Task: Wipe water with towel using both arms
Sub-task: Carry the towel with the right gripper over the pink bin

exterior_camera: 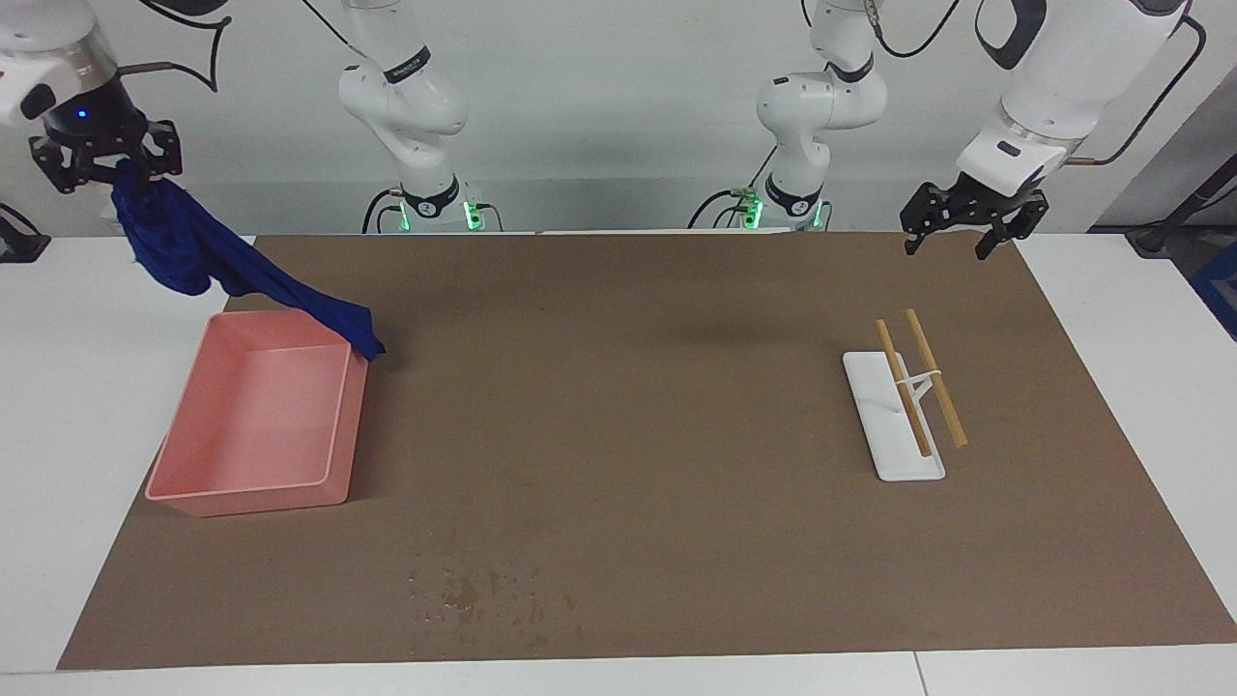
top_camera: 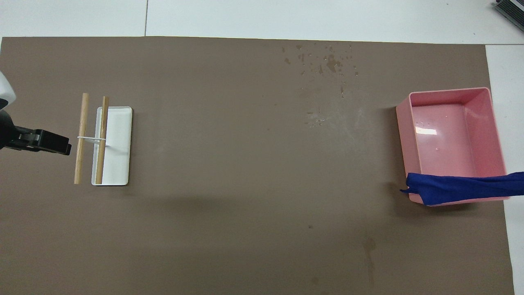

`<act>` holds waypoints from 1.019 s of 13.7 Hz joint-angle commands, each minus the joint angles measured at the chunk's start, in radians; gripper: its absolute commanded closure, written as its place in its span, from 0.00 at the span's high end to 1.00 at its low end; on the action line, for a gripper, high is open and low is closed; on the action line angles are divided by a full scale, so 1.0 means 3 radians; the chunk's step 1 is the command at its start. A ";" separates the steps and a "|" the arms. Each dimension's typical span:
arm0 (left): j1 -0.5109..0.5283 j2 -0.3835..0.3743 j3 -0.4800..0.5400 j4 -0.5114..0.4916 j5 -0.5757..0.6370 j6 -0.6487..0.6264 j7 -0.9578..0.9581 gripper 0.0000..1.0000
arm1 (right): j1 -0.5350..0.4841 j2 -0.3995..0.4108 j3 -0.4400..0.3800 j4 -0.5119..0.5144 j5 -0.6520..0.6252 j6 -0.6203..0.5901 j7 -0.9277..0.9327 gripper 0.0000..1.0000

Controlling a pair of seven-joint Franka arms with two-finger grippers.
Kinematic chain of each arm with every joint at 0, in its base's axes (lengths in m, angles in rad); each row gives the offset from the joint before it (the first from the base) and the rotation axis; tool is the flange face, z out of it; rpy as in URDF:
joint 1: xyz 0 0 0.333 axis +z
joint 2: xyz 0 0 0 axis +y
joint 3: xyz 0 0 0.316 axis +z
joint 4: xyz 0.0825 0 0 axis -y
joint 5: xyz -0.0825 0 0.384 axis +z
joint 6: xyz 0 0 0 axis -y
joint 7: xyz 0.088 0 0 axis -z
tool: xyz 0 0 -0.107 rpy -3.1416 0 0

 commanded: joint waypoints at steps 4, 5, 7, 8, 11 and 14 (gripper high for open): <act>0.0000 -0.0009 0.0013 -0.0004 -0.0020 0.0001 0.0027 1.00 | -0.0037 -0.0012 0.0035 0.0380 -0.0148 -0.0004 -0.0536 0.00; 0.0005 -0.0009 0.0013 -0.0004 -0.0020 0.0001 0.0027 1.00 | -0.0037 -0.0007 0.0040 0.0411 -0.0169 0.0022 -0.0593 0.00; 0.0000 -0.0009 0.0013 -0.0004 -0.0020 0.0001 0.0027 1.00 | -0.0027 -0.0113 0.0020 0.0325 -0.0133 0.0322 -0.0604 0.00; 0.0000 -0.0009 0.0013 -0.0004 -0.0020 0.0001 0.0027 1.00 | 0.0008 -0.0165 0.0025 0.0198 -0.0133 0.0410 -0.0599 0.00; 0.0000 -0.0009 0.0013 -0.0004 -0.0020 0.0001 0.0027 1.00 | 0.0055 -0.0237 0.0086 -0.0089 -0.0102 0.0757 -0.0532 0.00; 0.0000 -0.0009 0.0013 -0.0004 -0.0020 0.0001 0.0027 1.00 | 0.0101 -0.0359 0.0097 -0.0447 0.0066 0.0922 -0.0277 0.00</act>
